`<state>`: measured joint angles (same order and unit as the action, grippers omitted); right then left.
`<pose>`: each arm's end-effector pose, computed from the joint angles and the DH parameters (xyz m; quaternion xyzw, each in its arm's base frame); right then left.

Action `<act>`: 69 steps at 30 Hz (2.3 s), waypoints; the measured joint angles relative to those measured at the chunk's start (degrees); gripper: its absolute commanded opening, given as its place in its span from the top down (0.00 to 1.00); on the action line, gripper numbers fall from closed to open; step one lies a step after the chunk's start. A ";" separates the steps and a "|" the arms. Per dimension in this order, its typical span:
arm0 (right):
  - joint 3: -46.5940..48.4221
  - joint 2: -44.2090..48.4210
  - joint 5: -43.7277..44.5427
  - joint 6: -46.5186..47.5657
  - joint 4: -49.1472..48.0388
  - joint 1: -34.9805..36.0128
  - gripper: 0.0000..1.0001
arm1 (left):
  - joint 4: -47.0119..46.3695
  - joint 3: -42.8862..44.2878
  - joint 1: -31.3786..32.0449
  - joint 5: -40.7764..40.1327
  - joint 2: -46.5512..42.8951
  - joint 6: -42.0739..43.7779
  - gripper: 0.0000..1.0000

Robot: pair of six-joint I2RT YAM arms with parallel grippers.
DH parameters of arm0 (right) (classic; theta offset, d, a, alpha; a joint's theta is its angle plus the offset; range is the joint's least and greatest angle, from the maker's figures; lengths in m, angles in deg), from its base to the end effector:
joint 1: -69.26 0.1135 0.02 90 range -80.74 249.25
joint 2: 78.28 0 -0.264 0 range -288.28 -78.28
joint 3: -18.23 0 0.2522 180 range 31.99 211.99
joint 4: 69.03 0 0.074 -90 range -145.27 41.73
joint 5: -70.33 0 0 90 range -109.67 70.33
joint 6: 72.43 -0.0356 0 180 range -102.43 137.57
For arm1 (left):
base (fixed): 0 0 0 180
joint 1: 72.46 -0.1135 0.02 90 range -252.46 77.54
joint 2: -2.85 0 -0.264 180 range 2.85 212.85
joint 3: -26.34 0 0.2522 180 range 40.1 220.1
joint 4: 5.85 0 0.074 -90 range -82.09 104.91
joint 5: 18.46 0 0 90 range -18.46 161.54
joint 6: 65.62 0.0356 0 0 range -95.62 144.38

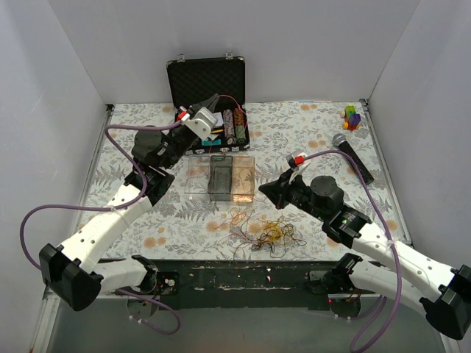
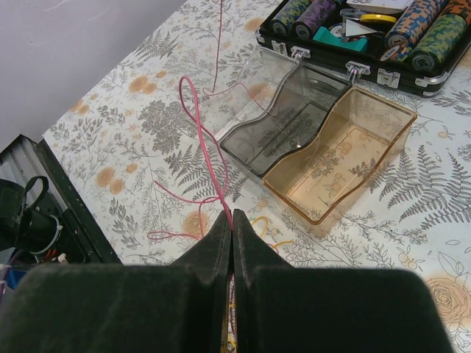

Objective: Untangle the cables
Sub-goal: Place the cable in the bin.

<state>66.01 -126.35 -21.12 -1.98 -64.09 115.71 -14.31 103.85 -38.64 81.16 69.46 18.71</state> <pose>0.1405 0.1491 0.2986 -0.1801 0.7163 0.3750 0.5602 0.2175 -0.1529 0.4397 0.2065 0.5422 -0.3203 0.7489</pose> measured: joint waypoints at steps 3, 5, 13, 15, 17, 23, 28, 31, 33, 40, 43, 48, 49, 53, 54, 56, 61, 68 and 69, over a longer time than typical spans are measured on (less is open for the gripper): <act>-0.31 0.22 -0.02 0.00 0.02 0.00 0.99 | -0.04 0.61 1.07 -0.48 0.50 0.55 1.00; -0.52 0.52 -0.02 -0.02 -0.02 0.00 0.99 | -0.02 0.61 2.14 -0.79 0.63 1.11 1.00; -1.16 1.60 0.02 -0.04 -0.17 -0.28 0.99 | -0.02 0.57 4.42 -2.56 0.74 2.47 1.00; -1.16 1.84 0.00 -0.04 -0.20 -0.35 0.99 | 0.00 0.07 4.42 -4.26 0.50 1.20 1.00; -1.16 1.88 0.00 -0.02 -0.20 -0.39 0.99 | 0.22 -1.05 4.42 -5.68 -0.11 -0.55 1.00; -1.16 1.86 0.00 -0.07 -0.20 -0.70 0.99 | 1.73 -3.06 4.42 -11.37 -0.92 -8.17 1.00; -1.16 1.86 0.00 -0.13 -0.17 -0.70 0.99 | 1.22 -3.41 4.42 -16.20 -0.92 -11.82 1.00; -1.16 1.88 0.00 -0.20 -0.17 -0.70 0.99 | 0.57 -4.55 4.07 -18.47 -1.03 -12.59 1.00; -1.16 1.88 0.00 -0.20 -0.15 -0.72 0.99 | -0.22 -6.34 3.69 -19.30 -1.36 -12.35 1.00; -1.16 1.86 0.00 -0.22 -0.13 -0.74 0.99 | -2.78 -14.27 1.05 -21.05 -2.80 -8.04 1.00; -1.16 1.66 -0.04 -0.22 -0.13 -0.74 0.99 | -3.80 -15.61 -0.68 -21.42 -3.56 -5.55 1.00; -1.16 0.52 -0.22 -0.26 -0.15 -0.74 0.99 | -7.34 -16.70 -3.08 -22.38 -4.94 -1.44 1.00; -1.16 0.35 -0.24 -0.28 -0.15 -0.74 0.99 | -7.89 -17.07 -3.52 -22.40 -5.29 -0.83 1.00; -1.16 -0.15 -0.33 -0.52 -0.17 -0.74 0.99 | -8.87 -18.82 -4.72 -22.18 -6.73 1.05 1.00; -1.16 -0.20 -0.37 -0.66 -0.17 -0.74 0.99 | -9.01 -19.45 -4.79 -21.94 -7.15 1.49 1.00; -1.16 -0.20 -0.44 -0.85 -0.17 -0.74 0.99 | -9.22 -20.68 -4.79 -21.22 -7.82 2.60 1.00; -1.16 -0.20 -0.46 -1.31 -0.20 -0.74 0.99 | -12.35 -26.56 -4.81 -20.11 -8.52 8.09 1.00; -1.36 -0.20 -0.44 -1.33 -0.20 -0.87 0.99 | -12.09 -33.42 -5.16 -17.27 -7.43 11.87 1.00; -1.42 -0.20 -0.42 -1.33 -0.20 -0.94 0.99 | -12.24 -33.77 -5.18 -17.14 -6.82 12.37 1.00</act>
<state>64.59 -126.55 -21.54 -3.32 -64.28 114.77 -26.55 70.08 -43.82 64.03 62.64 31.08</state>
